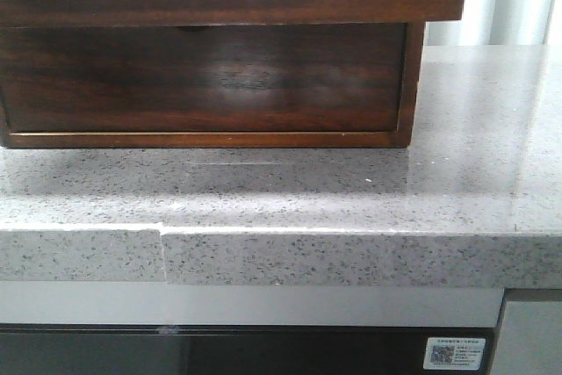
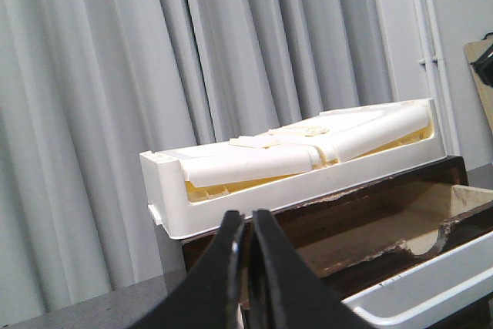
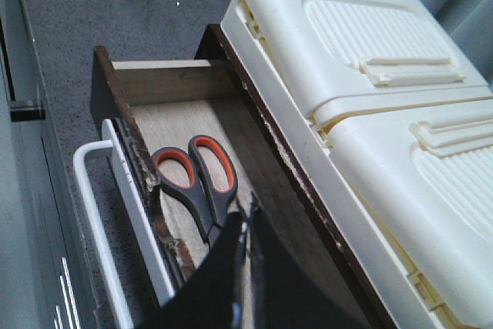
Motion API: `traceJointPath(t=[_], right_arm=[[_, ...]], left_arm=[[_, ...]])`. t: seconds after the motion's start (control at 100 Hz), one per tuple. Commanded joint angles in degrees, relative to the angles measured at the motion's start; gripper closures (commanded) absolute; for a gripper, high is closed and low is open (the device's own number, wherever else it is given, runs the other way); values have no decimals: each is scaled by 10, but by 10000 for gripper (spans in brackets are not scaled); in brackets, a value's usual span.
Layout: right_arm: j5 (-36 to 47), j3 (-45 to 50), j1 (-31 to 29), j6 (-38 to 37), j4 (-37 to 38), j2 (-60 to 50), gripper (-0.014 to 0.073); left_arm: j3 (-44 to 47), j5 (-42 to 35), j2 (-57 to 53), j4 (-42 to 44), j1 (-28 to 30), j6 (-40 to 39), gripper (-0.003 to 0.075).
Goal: Put scissors in drawer with both arms
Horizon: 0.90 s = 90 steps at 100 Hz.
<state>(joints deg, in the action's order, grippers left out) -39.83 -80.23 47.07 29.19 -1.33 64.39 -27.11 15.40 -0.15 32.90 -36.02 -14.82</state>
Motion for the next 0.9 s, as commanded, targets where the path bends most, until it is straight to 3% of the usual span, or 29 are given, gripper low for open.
traceJointPath(t=[0.0, 0.35, 0.66, 0.89], right_arm=[[84, 33, 0, -4, -10, -58, 654], [344, 364, 0, -33, -42, -305, 654], [349, 581, 0, -33, -93, -509, 655], [349, 682, 0, -33, -142, -604, 655]], left_arm=[[8, -32, -12, -6, -4, -4, 738], [138, -127, -18, -71, -4, -4, 738], [188, -111, -18, -120, -4, -4, 738], [188, -111, -18, -120, -4, -4, 739]])
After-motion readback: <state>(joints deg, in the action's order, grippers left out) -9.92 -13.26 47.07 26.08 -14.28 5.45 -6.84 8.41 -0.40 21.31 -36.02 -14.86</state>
